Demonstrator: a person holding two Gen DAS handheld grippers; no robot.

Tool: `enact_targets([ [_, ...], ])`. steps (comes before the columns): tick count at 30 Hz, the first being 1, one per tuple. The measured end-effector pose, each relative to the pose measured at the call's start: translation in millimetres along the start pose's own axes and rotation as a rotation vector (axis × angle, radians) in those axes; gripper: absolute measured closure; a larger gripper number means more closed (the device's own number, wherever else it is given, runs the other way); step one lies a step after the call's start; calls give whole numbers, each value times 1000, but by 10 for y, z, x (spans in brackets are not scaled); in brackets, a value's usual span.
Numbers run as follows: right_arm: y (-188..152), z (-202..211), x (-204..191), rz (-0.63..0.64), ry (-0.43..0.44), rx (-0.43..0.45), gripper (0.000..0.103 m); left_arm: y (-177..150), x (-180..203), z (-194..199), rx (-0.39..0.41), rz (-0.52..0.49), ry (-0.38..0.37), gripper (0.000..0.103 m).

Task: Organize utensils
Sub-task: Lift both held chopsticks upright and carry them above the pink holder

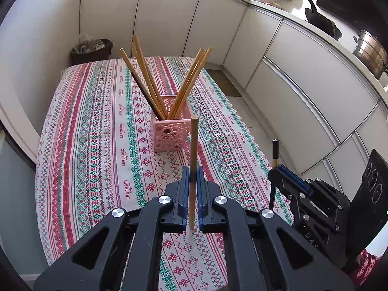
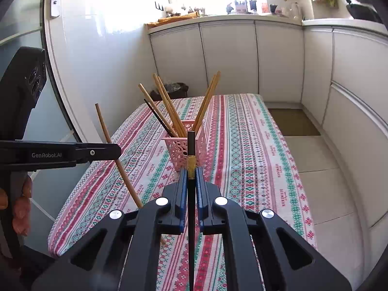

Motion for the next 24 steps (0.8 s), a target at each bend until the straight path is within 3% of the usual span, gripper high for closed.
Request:
enact_targets([
  [7, 426, 370, 222, -54, -19, 158, 96, 142, 149, 256, 115, 10, 12, 98],
  [13, 1101, 356, 444, -113, -32, 305, 96, 549, 296, 548, 226, 3, 8, 98],
  [19, 1690, 35, 694, -196, -52, 405, 96, 1083, 371, 735, 328, -4, 4, 98],
  [24, 1860, -443, 749, -221, -66, 411, 96, 1446, 367, 644, 374, -2, -6, 98],
])
Point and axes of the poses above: each gripper's, at about its wrist camera, not at the fingertips, and z roughly against the way its jaws point, x to its right, y to its top, the point moved 9 cm from there along -z, roughly the way its jaws point, and after that the axes turned 13 degrees about z, right-handed, at the moved point
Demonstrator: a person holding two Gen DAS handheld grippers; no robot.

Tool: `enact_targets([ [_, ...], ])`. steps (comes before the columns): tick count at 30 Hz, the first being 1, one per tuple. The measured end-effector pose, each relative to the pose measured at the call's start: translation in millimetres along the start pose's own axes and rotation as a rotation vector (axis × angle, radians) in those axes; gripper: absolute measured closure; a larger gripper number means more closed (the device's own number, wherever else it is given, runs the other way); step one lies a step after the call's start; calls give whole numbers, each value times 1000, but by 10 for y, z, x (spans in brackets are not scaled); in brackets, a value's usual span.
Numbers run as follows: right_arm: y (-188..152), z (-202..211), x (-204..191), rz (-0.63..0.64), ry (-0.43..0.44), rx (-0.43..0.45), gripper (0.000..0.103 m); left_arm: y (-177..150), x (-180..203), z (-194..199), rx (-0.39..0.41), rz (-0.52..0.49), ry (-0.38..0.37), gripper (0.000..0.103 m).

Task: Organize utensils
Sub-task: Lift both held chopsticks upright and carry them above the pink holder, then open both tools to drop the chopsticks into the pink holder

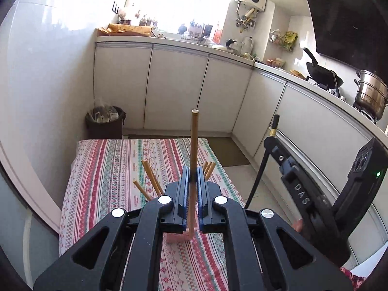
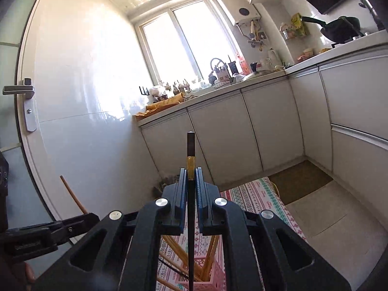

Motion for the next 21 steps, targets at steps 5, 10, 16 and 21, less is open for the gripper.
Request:
enact_targets([
  [5, -231, -388, -29, 10, -7, -15, 96, 128, -51, -303, 1, 3, 2, 98],
  [10, -452, -637, -13, 19, -17, -34, 96, 103, -175, -565, -20, 11, 21, 98],
  [16, -650, -715, -30, 24, -19, -61, 96, 21, -213, -694, -41, 11, 33, 98],
  [21, -657, -712, -36, 24, -19, -60, 96, -43, -225, -774, -71, 7, 43, 92],
])
Point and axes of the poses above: each gripper's, at about its wrist camera, not at the fingertips, and z roughly against the way its jaws point, x to its right, y to its top, the point moved 9 cm from there along -z, roughly the way its jaws point, and after that the axes turned 13 degrees about z, right-handed, at the moved point
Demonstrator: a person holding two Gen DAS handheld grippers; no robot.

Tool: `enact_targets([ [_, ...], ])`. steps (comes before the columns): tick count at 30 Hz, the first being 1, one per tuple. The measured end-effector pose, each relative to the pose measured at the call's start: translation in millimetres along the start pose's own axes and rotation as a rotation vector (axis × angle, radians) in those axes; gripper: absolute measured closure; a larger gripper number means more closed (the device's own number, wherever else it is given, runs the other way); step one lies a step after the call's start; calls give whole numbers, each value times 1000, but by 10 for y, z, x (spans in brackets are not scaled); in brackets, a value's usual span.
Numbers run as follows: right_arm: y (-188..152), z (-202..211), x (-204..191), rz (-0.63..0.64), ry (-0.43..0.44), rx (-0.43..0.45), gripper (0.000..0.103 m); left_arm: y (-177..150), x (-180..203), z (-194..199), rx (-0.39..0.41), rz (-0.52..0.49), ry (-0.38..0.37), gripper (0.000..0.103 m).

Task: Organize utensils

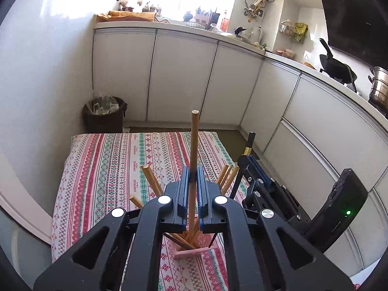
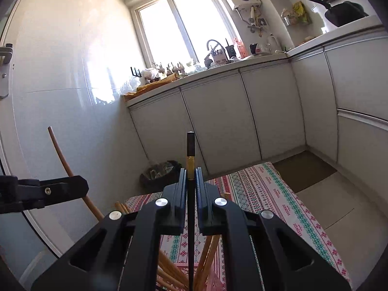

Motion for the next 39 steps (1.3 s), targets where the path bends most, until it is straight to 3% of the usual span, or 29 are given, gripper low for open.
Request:
enact_targets([
  [3, 4, 5, -10, 8, -2, 5, 96, -104, -60, -126, -69, 32, 3, 67],
  [7, 30, 8, -36, 21, -5, 21, 96, 71, -182, 108, 14, 80, 3, 65],
  [12, -38, -58, -111, 44, 4, 17, 96, 308, -187, 505, 139, 99, -2, 46],
  [15, -118, -92, -175, 61, 9, -4, 93, 355, -177, 634, 175, 87, 9, 42],
  [19, -100, -35, -201, 60, 2, -11, 73, 358, -160, 629, 173, 78, 22, 42],
  [22, -39, 63, -192, 68, -7, -11, 72, 339, -175, 624, 165, 82, 31, 41],
  [26, 53, 246, -153, 67, -28, -11, 67, 322, -183, 680, 177, 80, 50, 32],
  [29, 92, 425, -130, 74, -54, -15, 57, 279, -169, 758, 192, 67, 79, 20],
  [39, 137, 952, 80, 27, -135, -39, 35, 64, -16, 1050, 238, 33, 118, 7],
])
Point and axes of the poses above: each gripper's, at about its wrist camera, not at the fingertips, and z roughly against the way its jaws point, x to its right, y to its top, the point moved 9 cm from there along -z, roughly the way its jaws point, and after that the axes turned 13 degrees about z, right-handed, at the moved point
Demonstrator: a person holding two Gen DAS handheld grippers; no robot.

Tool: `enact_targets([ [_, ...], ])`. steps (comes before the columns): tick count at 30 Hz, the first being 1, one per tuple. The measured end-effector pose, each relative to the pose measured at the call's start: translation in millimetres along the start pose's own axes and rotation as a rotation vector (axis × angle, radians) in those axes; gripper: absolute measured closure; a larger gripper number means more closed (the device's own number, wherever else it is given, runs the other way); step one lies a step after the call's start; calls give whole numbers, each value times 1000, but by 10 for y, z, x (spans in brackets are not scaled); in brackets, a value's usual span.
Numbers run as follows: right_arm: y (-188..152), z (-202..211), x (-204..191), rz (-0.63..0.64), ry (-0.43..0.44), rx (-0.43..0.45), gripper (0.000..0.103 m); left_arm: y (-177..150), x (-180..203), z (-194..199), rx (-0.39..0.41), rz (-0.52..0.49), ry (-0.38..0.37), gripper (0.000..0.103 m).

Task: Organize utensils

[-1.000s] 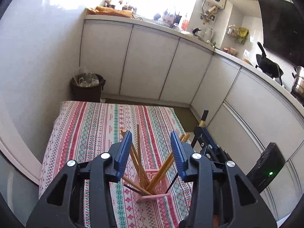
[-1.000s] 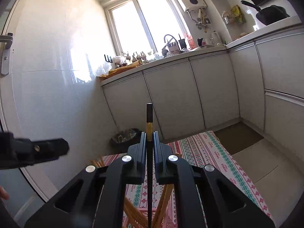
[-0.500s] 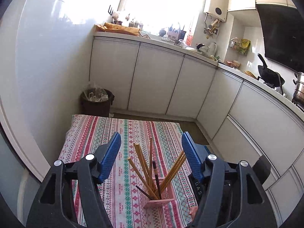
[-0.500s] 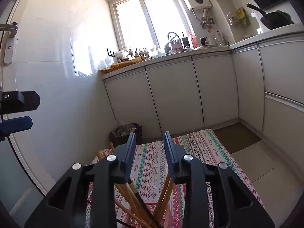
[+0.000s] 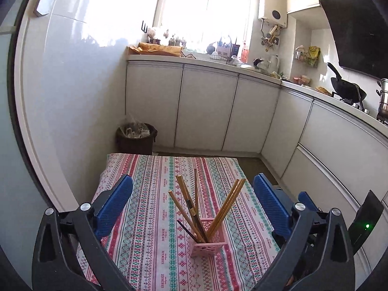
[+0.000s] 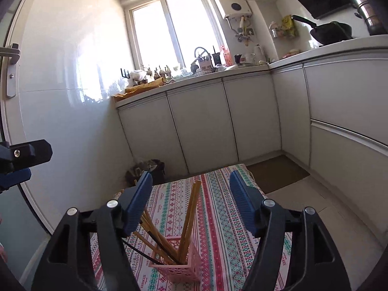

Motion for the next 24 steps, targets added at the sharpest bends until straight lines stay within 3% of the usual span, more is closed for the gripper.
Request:
enact_targets([
  [10, -14, 449, 293, -92, -51, -81, 16, -400, -9, 241, -11, -40, 74, 7],
  [16, -108, 842, 384, -98, -84, -140, 10, -559, 106, 656, 102, -65, 87, 7],
  [19, -158, 1064, 401, -106, -85, -159, 8, -660, 150, 899, 182, -100, 136, 7],
  [24, -283, 1487, 433, -47, -169, -173, 7, -807, 171, 1214, 180, -70, 130, 7],
])
Point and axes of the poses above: each gripper's, at about its wrist camera, not at the fingertips, and z roughly against the way its jaws point, x to its right, y to its top, the point moved 9 cm from there along -z, roughly the way its jaws point, and after that the axes turned 13 degrees about z, right-handed, at the moved point
